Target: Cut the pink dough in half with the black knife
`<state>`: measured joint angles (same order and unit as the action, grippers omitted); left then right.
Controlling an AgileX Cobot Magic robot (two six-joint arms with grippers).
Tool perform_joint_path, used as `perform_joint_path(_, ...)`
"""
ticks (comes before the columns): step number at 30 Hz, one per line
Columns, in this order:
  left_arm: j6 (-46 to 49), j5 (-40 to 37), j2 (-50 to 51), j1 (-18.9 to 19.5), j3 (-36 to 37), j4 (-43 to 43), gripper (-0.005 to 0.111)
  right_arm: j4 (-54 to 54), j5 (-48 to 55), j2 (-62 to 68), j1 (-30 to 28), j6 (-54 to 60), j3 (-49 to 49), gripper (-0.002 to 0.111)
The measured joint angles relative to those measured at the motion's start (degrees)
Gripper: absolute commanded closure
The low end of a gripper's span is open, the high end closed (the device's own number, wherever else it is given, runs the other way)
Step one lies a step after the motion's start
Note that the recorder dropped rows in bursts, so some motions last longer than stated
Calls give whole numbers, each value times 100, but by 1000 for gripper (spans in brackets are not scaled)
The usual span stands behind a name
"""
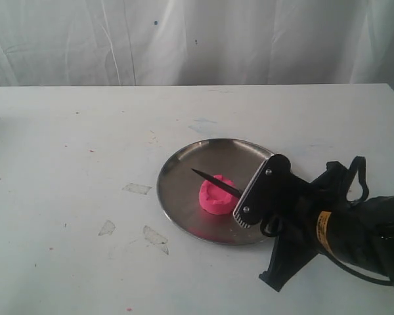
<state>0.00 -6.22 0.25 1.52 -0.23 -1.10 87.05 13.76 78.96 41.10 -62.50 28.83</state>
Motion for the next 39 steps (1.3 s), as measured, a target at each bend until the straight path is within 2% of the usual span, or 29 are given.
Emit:
perform_joint_path(23, -87, 13, 0, 0, 0, -50, 107, 0, 23, 240, 0, -35, 71, 106)
perform_joint_path(27, -889, 285, 0, 0, 0, -518, 107, 0, 23, 240, 0, -35, 93, 106)
perform_joint_path(33, -1847, 1299, 0, 0, 0, -724, 107, 11, 363, 252, 0, -22, 242, 106)
perform_joint_path(35, -2493, 1684, 0, 0, 0, -814, 107, 11, 427, 276, 0, 26, 282, 106)
perform_joint_path(37, -3549, 1996, 0, 0, 0, -755, 107, 11, 412, 330, 0, 83, 335, 106)
perform_joint_path(39, -4374, 2135, 0, 0, 0, -359, 107, 11, 401, 461, 0, 160, 407, 106)
